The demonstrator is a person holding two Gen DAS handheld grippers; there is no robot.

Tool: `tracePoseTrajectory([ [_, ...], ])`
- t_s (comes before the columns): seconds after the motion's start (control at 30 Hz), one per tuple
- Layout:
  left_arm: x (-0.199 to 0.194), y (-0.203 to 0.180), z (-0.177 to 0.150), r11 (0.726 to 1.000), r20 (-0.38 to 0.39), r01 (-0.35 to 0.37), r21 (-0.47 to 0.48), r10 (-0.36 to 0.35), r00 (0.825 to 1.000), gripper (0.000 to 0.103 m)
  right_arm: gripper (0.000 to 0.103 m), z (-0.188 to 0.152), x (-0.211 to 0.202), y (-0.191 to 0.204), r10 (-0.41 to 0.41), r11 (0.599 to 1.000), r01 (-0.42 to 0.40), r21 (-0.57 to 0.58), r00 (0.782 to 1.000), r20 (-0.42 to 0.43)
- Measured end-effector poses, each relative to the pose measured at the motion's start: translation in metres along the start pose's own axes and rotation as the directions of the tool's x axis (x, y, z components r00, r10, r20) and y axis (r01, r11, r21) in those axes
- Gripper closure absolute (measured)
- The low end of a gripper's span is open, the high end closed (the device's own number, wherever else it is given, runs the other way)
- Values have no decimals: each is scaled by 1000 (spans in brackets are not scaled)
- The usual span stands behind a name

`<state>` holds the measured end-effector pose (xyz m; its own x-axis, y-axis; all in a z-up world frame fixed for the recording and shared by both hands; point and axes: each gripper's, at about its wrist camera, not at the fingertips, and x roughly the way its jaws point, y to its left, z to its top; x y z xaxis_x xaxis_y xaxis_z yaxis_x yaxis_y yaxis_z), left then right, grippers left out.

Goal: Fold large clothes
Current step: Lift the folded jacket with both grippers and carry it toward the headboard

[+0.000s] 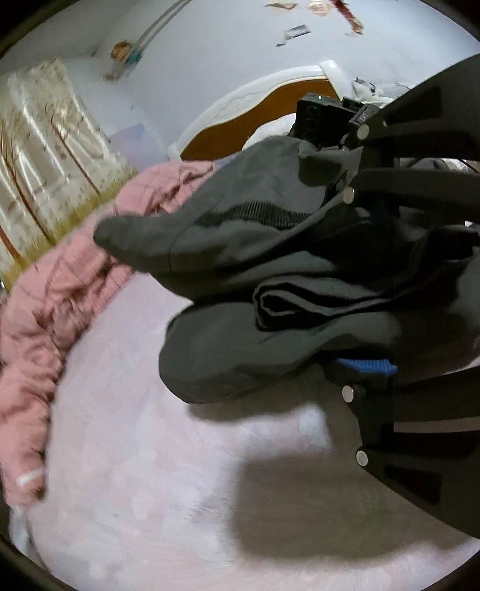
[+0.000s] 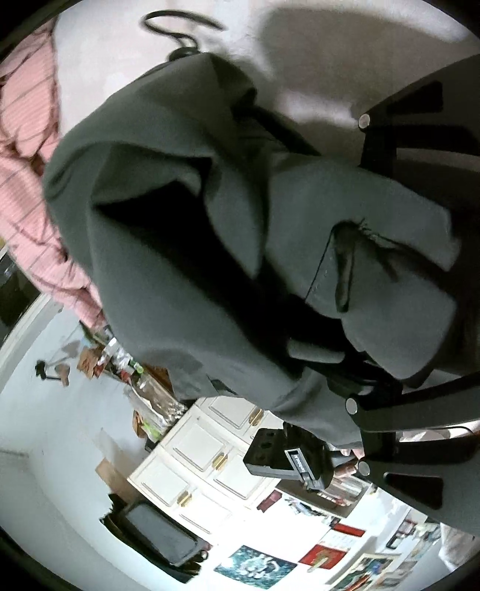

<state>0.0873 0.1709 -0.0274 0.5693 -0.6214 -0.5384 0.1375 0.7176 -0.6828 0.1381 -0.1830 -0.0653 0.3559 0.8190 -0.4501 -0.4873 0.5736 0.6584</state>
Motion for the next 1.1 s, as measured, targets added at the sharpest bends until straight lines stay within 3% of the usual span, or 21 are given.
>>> tracePoseTrajectory([
  [0.13, -13, -31, -5, 992, 54, -2, 128, -5, 999, 56, 40, -2, -20, 21, -16, 997, 19, -75, 999, 40],
  [0.23, -21, -50, -5, 983, 73, 42, 179, -56, 996, 56, 40, -3, -37, 29, -18, 996, 22, -82, 998, 53],
  [0.4, -17, -94, 0, 967, 58, 123, 224, -139, 989, 56, 40, 0, -86, 37, -45, 997, 51, -58, 995, 90],
  [0.57, 11, -161, 11, 934, -2, 213, 286, -222, 975, 56, 40, 10, -167, 54, -118, 990, 127, -55, 981, 154],
  [0.73, 54, -250, 16, 887, -58, 289, 361, -288, 956, 56, 41, 20, -265, 50, -205, 976, 217, -22, 946, 252],
  [0.93, 127, -356, 9, 818, -136, 381, 432, -358, 924, 56, 40, 17, -391, 13, -306, 951, 302, 70, 882, 357],
  [1.1, 198, -430, -9, 768, -233, 485, 419, -425, 875, 56, 40, 7, -486, -20, -410, 911, 383, 150, 814, 411],
])
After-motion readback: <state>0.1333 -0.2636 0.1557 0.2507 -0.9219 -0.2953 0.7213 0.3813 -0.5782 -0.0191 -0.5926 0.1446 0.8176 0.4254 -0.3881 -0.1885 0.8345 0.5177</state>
